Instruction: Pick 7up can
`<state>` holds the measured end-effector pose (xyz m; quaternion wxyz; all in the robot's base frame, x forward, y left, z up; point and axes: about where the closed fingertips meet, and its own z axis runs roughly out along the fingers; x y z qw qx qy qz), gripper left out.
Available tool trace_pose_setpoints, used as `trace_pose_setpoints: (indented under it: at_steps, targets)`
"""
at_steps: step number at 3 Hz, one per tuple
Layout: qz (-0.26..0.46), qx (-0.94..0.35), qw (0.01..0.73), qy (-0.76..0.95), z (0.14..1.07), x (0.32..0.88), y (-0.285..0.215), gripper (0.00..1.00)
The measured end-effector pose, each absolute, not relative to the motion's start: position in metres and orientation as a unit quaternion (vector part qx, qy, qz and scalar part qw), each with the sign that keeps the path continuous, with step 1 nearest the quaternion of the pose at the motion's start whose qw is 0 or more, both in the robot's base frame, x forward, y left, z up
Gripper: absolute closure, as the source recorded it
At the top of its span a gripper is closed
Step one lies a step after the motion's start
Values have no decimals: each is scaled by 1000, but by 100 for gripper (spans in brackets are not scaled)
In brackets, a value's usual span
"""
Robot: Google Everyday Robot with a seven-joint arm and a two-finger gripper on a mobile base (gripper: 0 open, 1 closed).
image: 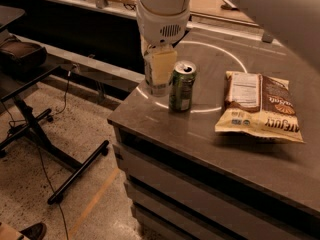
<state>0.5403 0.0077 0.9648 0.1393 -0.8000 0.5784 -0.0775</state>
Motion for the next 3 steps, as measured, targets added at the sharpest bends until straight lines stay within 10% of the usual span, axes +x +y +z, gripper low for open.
trace_pose_setpoints:
  at_steps: [3]
  targets:
    - [-73,-805,181,561,994,528,-2,100]
